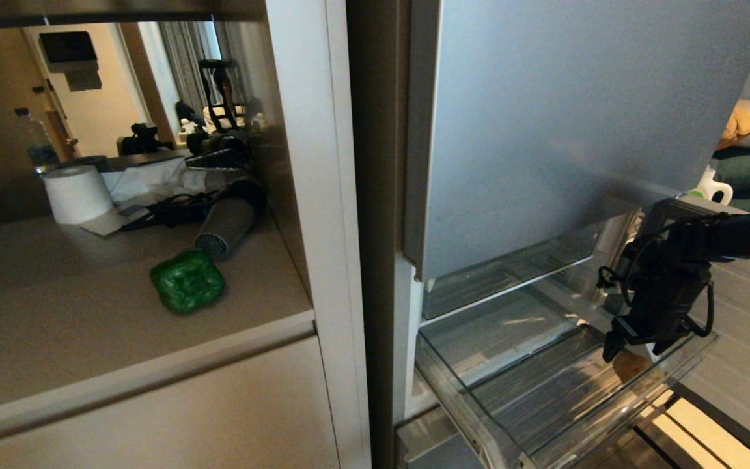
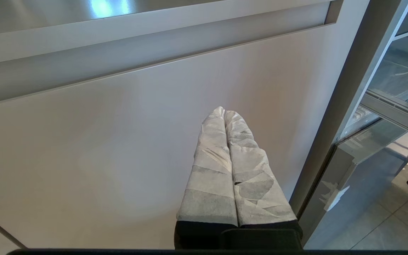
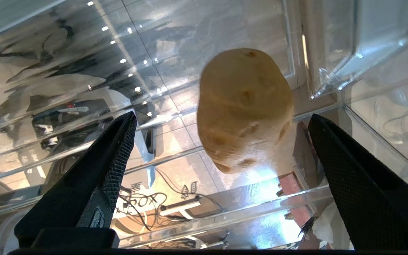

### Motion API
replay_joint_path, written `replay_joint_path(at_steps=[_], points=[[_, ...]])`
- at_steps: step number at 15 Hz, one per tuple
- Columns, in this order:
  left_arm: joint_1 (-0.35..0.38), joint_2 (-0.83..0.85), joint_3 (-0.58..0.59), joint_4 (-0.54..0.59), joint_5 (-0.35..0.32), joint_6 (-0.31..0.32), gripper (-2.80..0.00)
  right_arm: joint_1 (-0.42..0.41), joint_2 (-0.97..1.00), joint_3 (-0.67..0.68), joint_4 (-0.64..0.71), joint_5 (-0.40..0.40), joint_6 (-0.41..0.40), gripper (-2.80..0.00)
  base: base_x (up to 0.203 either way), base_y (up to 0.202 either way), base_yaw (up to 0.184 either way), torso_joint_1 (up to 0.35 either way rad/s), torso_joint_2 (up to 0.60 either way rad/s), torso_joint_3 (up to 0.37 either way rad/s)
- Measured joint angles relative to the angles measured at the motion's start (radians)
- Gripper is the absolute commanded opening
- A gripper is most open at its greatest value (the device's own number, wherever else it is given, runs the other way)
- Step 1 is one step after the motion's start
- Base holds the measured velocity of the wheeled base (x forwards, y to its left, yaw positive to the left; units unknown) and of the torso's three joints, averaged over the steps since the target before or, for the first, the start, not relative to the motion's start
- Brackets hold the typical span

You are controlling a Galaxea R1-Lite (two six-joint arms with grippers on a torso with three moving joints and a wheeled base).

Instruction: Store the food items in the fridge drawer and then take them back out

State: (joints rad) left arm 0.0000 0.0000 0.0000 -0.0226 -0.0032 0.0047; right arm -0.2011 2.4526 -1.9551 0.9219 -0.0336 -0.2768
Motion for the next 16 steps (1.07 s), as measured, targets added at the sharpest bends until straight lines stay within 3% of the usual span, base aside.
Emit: replay_joint_path(at_steps=[3,11,16], points=[[0.0,0.0,0.0,0.0,0.0,0.0,-2.8,0.001,-0.005,-0.003,-0.01,-0.003,-0.005,0.0,0.0,0.0,0.0,0.0,0.0,0.0],[0.0,0.0,0.0,0.0,0.0,0.0,-2.8,-0.013,-0.002,0.0,-0.023,-0.003,-0.198,0.0,0.0,0.0,0.0,0.0,0.0,0.0],[0.0,0.0,0.0,0.0,0.0,0.0,-2.8,-0.033,0.009,0.012,-0.01,0.002,-0.236,0.0,0.0,0.0,0.0,0.0,0.0,0.0]])
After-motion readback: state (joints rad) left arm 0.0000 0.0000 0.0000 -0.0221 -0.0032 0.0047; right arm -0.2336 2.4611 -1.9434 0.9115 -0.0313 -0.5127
